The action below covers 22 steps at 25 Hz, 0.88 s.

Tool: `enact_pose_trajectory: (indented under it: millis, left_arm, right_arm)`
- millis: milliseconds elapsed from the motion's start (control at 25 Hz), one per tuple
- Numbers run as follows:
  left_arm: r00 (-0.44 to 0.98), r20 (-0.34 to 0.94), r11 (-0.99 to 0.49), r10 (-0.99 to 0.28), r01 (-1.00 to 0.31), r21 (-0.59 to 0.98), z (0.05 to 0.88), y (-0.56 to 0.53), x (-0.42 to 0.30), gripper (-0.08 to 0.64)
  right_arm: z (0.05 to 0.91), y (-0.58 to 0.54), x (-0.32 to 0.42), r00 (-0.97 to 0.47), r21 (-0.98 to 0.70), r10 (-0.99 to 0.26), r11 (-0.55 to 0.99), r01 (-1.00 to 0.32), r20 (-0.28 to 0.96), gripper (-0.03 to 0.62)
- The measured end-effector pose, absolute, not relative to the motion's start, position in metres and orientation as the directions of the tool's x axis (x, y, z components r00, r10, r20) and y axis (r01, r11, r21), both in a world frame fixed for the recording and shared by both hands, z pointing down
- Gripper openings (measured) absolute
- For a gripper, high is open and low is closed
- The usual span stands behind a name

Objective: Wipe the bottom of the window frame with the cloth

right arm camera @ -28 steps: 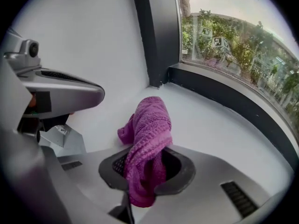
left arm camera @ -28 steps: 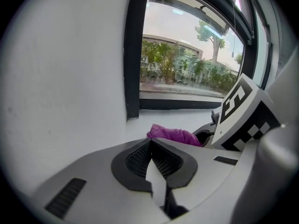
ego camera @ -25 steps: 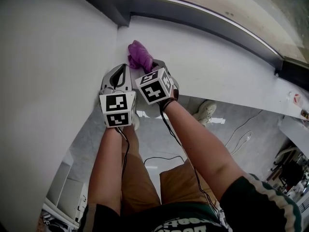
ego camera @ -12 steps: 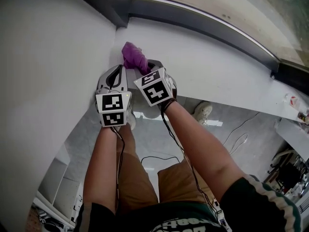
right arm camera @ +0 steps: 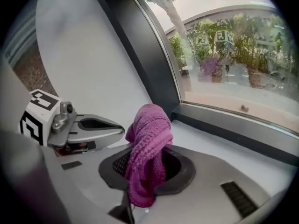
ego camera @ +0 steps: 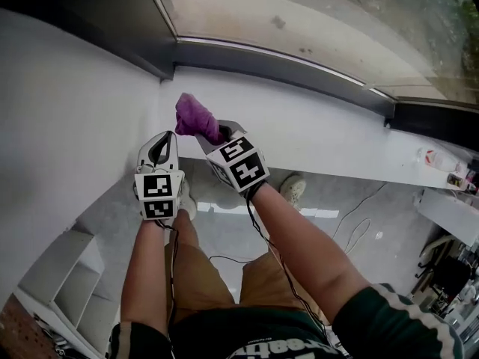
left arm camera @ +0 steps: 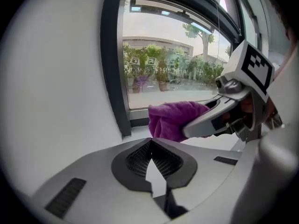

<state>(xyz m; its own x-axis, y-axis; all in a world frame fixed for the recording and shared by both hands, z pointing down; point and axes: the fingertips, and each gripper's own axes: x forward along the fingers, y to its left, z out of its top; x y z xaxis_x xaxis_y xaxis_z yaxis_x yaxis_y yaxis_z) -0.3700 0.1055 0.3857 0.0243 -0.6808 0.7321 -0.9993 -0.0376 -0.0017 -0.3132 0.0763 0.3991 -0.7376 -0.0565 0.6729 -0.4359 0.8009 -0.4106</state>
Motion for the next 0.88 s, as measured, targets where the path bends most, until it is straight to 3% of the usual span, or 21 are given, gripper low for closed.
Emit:
enact_pose_trajectory:
  millis: [560, 880]
  left_arm:
    - [0.092, 0.628, -0.109, -0.773, -0.994, 0.012, 0.207, 0.079, -0.271, 0.009]
    - [0.236, 0.553, -0.301, -0.799, -0.953, -0.028, 0.113, 0.084, -0.213, 0.009]
  right_arm:
    - [0.218, 0.074, -0.216, -0.806, -0.393, -0.137, 0.818, -0.42, 0.576, 0.087]
    - [0.129, 0.083, -0.156, -0.821, -0.345, -0.242, 0.819, -0.458, 0.517, 0.087]
